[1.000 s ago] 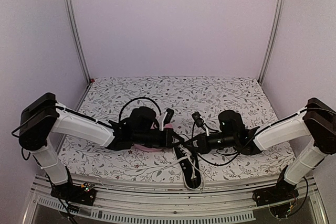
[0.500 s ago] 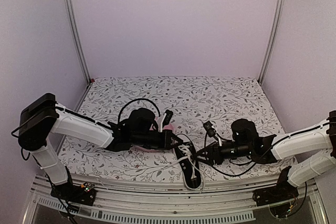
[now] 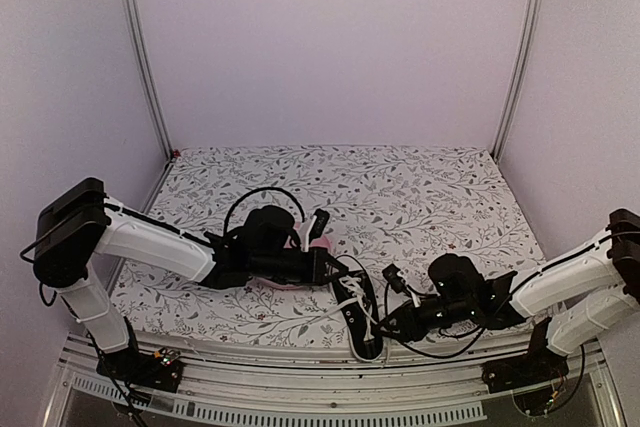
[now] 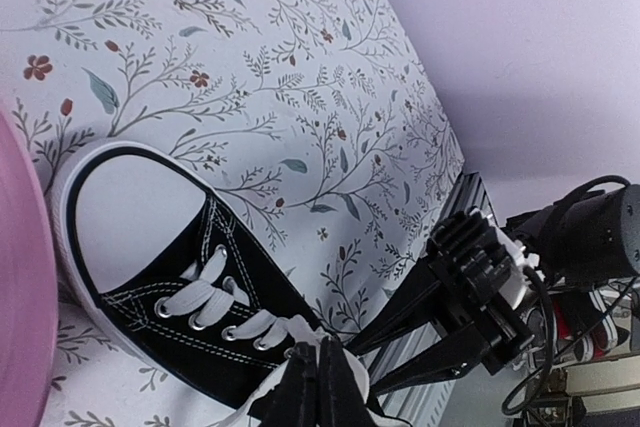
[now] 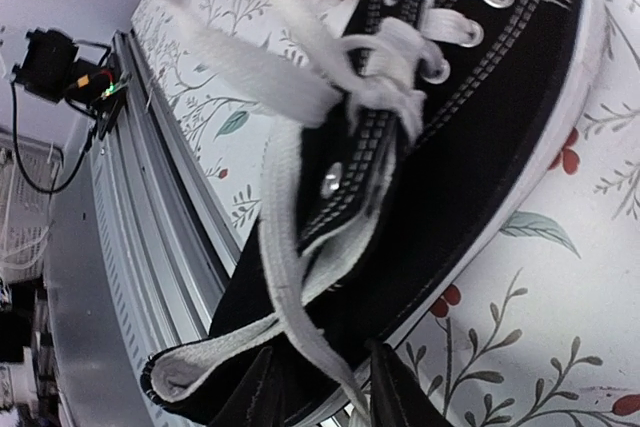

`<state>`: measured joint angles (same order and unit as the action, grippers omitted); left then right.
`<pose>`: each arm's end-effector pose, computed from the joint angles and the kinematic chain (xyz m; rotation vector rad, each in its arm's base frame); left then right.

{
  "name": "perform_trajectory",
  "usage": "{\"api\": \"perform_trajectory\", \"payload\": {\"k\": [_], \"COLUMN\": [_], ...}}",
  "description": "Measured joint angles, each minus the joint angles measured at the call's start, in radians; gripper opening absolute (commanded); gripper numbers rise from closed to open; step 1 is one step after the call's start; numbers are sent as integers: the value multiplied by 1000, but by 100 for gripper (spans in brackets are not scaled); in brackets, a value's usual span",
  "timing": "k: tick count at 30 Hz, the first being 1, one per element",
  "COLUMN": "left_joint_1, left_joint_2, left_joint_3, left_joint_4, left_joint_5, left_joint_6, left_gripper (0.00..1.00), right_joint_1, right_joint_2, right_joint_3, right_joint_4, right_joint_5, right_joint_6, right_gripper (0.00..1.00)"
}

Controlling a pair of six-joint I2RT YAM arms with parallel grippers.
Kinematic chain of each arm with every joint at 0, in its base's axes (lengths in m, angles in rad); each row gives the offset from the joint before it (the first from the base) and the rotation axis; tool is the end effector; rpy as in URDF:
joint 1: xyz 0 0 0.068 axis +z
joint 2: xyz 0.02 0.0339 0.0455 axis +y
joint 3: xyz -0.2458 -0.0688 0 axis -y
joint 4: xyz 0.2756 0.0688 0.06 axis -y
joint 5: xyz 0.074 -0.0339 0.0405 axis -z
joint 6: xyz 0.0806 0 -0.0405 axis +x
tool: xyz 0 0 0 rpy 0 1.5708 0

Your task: Tie the shoes

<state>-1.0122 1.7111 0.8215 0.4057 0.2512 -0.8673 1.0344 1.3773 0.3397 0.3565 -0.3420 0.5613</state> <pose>0.1999 -0.3576 0.1098 0.3494 2.3343 -1.3233 0.1204 0.2553 0.0535 -0.7876 2.3871 1.1570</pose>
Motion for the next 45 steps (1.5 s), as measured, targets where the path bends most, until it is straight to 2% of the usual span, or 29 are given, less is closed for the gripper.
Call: {"api": "perform_trajectory", "payload": {"k": [3,4,16,22,32,39,41,45], "left_joint_1": [0,0,-10,-39,-119,-124,-125,-125], "left_joint_2": [0,0,-2,-29,-80,-53,-47,-56], "left_joint_3": [-1,-1,-2,-30,-199,-191,-177,-148], "left_joint_4": [0,0,8,44,70,58,30,-41], "left_joint_5": [0,0,18,34,16,-2,-16,-64], "left_joint_6": [2,3,52,98,113,111,115,138], "left_gripper": [0,0,0,0,0,0,3,25], "right_joint_1": [0,0,6,6,6,6,6,6], "right_joint_2": [16,18,-111,-50,39,37,33,10], "right_joint_3": [0,0,74,132,161,188,193,194], "right_joint_4": [4,4,-56,-77,-196,-245,-254,-270], "right_joint_5": [18,22,64,100,159,187,196,209], "right_joint_6": [-5,-1,3,8,45,53,52,52], "right_gripper": [4,3,2,2,2,2,2,2]}}
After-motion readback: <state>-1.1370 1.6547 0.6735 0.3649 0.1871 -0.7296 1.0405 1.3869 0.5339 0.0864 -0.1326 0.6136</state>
